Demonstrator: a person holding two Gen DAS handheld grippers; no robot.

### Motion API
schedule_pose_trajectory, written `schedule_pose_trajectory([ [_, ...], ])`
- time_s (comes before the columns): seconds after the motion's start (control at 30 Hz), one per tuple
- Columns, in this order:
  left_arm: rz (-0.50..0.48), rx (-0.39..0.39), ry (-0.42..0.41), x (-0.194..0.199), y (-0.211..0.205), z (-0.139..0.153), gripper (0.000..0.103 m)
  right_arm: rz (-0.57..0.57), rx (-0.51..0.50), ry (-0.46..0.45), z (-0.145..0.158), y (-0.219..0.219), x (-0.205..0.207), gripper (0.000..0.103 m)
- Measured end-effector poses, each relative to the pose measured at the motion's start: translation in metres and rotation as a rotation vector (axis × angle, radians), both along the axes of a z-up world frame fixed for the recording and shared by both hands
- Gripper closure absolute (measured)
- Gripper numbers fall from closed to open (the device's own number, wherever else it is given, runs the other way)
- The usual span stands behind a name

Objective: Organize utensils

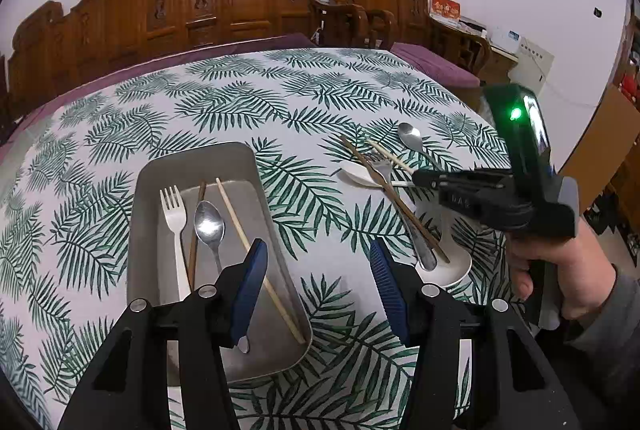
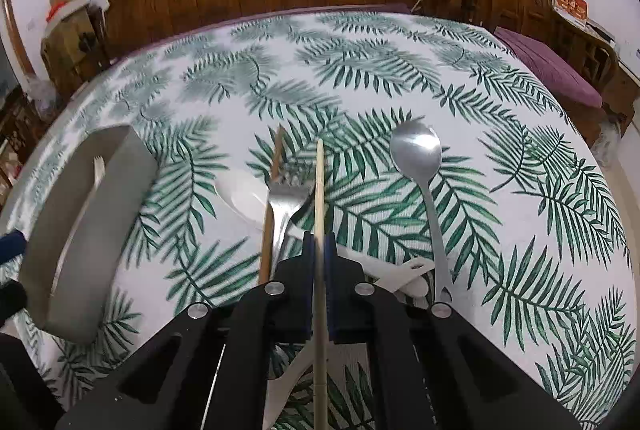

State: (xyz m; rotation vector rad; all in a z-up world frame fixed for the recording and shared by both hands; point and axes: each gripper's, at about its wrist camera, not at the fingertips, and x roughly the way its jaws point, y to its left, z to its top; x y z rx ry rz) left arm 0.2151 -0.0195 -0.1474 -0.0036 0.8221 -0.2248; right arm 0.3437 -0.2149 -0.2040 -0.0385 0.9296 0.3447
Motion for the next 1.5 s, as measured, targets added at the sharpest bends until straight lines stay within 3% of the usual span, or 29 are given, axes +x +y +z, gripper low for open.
schedule_pose_trajectory([
  [0.33, -0.007, 0.008, -0.002, -0.001, -0.018, 0.001, 0.052, -0.007, 0.038, -0.067, 0.019, -0.021, -0.008, 0.097],
  [0.77, -0.055, 0.024, 0.035, 0.015, -0.061, -0.014, 0.054, -0.052, 0.025, -0.07, 0.011, -0.061, -0.004, 0.097],
  [1.03, -0.073, 0.058, 0.073, 0.038, -0.086, -0.033, 0.058, -0.062, 0.062, -0.065, 0.011, -0.068, -0.003, 0.097],
  [1.4, -0.061, 0.039, 0.16, 0.088, -0.106, -0.059, 0.062, -0.084, 0.122, -0.067, 0.014, -0.074, -0.003, 0.097],
  [1.5, -0.06, 0.047, 0.184, 0.097, -0.112, -0.067, 0.069, -0.08, 0.131, -0.066, 0.014, -0.073, -0.002, 0.097],
])
